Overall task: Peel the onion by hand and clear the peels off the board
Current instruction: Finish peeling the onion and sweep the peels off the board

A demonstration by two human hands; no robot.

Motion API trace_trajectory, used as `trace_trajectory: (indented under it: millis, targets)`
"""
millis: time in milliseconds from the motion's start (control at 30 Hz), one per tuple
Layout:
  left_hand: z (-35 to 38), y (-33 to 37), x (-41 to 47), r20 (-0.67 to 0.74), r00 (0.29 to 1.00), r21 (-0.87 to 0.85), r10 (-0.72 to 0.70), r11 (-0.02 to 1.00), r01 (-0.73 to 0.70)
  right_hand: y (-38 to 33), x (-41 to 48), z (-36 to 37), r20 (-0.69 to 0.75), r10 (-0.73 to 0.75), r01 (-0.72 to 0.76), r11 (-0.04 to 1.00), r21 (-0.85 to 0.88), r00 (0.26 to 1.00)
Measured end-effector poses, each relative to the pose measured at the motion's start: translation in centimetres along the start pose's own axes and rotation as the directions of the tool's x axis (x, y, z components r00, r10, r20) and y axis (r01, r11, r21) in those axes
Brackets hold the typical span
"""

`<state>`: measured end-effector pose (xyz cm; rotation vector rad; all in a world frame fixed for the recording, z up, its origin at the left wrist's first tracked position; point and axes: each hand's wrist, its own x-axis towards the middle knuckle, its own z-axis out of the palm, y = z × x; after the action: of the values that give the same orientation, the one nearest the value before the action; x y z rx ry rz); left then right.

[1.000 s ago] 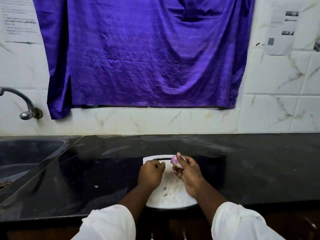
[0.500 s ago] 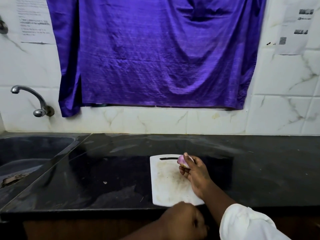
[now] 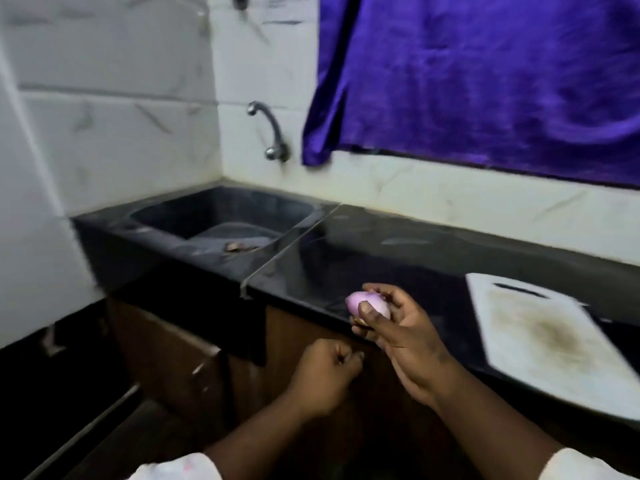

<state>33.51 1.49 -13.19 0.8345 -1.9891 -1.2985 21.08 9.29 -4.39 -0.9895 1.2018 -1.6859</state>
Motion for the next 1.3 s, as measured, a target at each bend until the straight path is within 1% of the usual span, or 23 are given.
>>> trace_trajectory:
  millis: [33, 100, 167, 267, 333, 400, 467, 633, 700, 767, 900, 933, 1033, 1100, 1133, 1267, 1300]
  targets:
    - [-2.1, -2.1, -0.7, -0.086, 0.995, -0.010, -0.049, 0.999, 0.048, 1.5, 0.1, 1.8, 0.058, 0.025, -0.024, 0.999, -0.027, 0.998]
    - [-5.6, -6.1, -2.0, -0.240, 0.961, -0.017, -0.138, 0.990, 0.138, 4.6, 0.2, 4.7, 0.131, 0.063, -0.051, 0.994, -0.093, 0.989]
    - [-8.3, -10.4, -3.5, -0.358, 0.903, -0.024, -0.237, 0.969, 0.245, 8.2, 0.2, 7.4, 0.170, 0.108, -0.077, 0.981, -0.180, 0.979]
    - [-11.1, -15.9, -5.2, -0.474, 0.799, -0.039, -0.370, 0.915, 0.401, 13.4, 0.1, 9.7, 0.174, 0.210, -0.158, 0.949, -0.272, 0.962]
    - [-12.0, -19.2, -5.9, -0.521, 0.723, -0.021, -0.454, 0.854, 0.521, 16.4, 0.3, 10.5, 0.168, 0.275, -0.213, 0.924, -0.317, 0.947]
    - [-12.1, -22.1, -6.7, -0.545, 0.664, 0.008, -0.512, 0.789, 0.615, 18.8, 0.7, 10.9, 0.164, 0.332, -0.261, 0.901, -0.347, 0.929]
    - [-11.7, -24.1, -7.3, -0.545, 0.628, 0.037, -0.556, 0.732, 0.681, 20.6, 1.1, 11.0, 0.148, 0.376, -0.301, 0.878, -0.373, 0.915]
    - [-10.5, -27.0, -8.2, -0.518, 0.582, 0.200, -0.627, 0.573, 0.795, 24.0, 1.9, 11.4, 0.125, 0.446, -0.354, 0.826, -0.439, 0.886]
    - [-10.4, -27.8, -8.5, -0.489, 0.587, 0.262, -0.646, 0.533, 0.805, 24.8, 2.1, 11.6, 0.125, 0.475, -0.375, 0.808, -0.455, 0.871]
    - [-10.4, -28.2, -8.9, -0.467, 0.608, 0.307, -0.641, 0.527, 0.792, 25.2, 2.2, 11.5, 0.124, 0.497, -0.391, 0.794, -0.466, 0.859]
    - [-10.3, -28.5, -9.4, -0.527, 0.613, 0.327, -0.588, 0.525, 0.785, 25.3, 2.4, 11.1, 0.120, 0.487, -0.376, 0.788, -0.488, 0.865]
    - [-10.2, -28.5, -9.5, -0.535, 0.623, 0.345, -0.570, 0.526, 0.777, 25.3, 2.4, 11.0, 0.115, 0.479, -0.370, 0.790, -0.489, 0.870]
    - [-10.1, -27.8, -9.3, -0.531, 0.682, 0.436, -0.503, 0.528, 0.729, 24.5, 2.4, 10.7, 0.099, 0.460, -0.363, 0.800, -0.478, 0.882]
    - [-10.2, -27.4, -9.1, -0.523, 0.730, 0.554, -0.440, 0.476, 0.683, 23.9, 2.2, 10.5, 0.105, 0.460, -0.367, 0.808, -0.461, 0.882]
    - [-10.4, -27.1, -9.0, -0.505, 0.758, 0.614, -0.413, 0.444, 0.652, 23.4, 2.1, 10.4, 0.107, 0.461, -0.370, 0.813, -0.450, 0.881]
    - [-11.1, -25.8, -8.9, -0.400, 0.847, 0.736, -0.350, 0.428, 0.524, 21.0, 1.6, 10.0, 0.141, 0.464, -0.365, 0.821, -0.439, 0.874]
    - [-11.3, -25.0, -8.8, -0.367, 0.866, 0.782, -0.340, 0.391, 0.485, 20.2, 1.4, 9.9, 0.153, 0.456, -0.352, 0.825, -0.441, 0.877]
